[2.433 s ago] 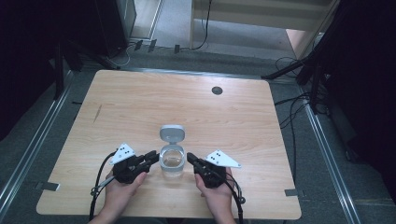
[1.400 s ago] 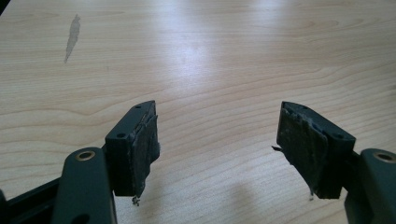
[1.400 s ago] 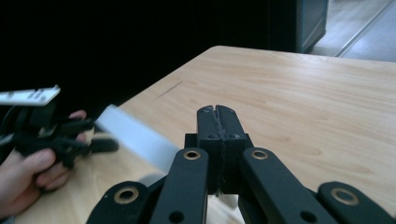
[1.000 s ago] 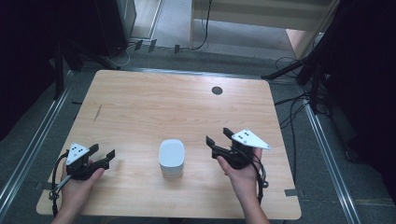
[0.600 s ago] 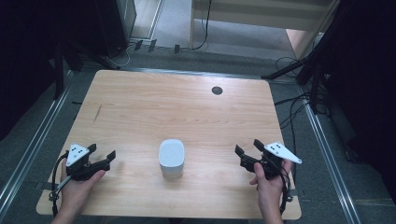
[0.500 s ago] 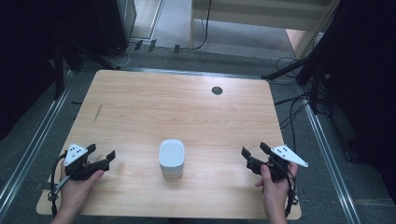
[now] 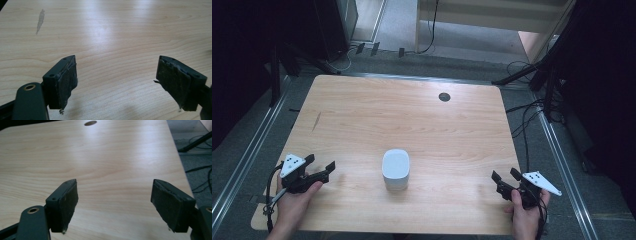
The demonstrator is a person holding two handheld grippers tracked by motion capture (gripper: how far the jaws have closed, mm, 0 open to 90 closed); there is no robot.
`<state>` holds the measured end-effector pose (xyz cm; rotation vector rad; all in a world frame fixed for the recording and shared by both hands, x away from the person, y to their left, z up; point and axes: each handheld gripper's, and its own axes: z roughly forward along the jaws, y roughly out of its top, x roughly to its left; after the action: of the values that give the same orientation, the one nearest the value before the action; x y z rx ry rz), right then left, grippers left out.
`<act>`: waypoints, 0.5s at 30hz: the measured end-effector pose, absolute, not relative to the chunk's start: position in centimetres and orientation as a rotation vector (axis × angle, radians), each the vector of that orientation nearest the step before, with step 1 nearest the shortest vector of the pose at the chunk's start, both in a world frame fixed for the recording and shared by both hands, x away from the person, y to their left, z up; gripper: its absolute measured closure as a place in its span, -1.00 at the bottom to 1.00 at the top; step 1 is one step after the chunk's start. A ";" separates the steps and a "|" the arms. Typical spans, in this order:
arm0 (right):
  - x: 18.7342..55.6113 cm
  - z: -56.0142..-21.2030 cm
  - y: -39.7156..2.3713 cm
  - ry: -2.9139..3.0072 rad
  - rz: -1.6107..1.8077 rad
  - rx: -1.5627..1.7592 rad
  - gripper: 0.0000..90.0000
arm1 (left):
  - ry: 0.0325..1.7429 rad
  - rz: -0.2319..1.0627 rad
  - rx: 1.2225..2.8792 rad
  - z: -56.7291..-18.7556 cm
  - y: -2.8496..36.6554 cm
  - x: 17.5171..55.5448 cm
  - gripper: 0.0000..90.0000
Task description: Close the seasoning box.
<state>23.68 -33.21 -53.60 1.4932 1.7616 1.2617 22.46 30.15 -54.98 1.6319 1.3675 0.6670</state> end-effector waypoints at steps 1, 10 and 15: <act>23.3 -53.9 -33.8 1.758 1.238 1.518 -0.49 | 1.367 0.667 1.632 -55.0 30.1 22.5 -0.61; 21.9 -54.6 -36.0 1.733 1.212 1.552 -0.49 | 1.370 0.671 1.629 -55.0 30.1 22.5 -0.59; 21.1 -54.7 -37.2 1.704 1.224 1.583 -0.48 | 1.368 0.679 1.631 -55.0 30.1 22.5 -0.58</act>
<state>21.12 -37.20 -54.68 1.5825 1.7038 1.2239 22.49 30.05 -55.02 1.6312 1.3682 0.6791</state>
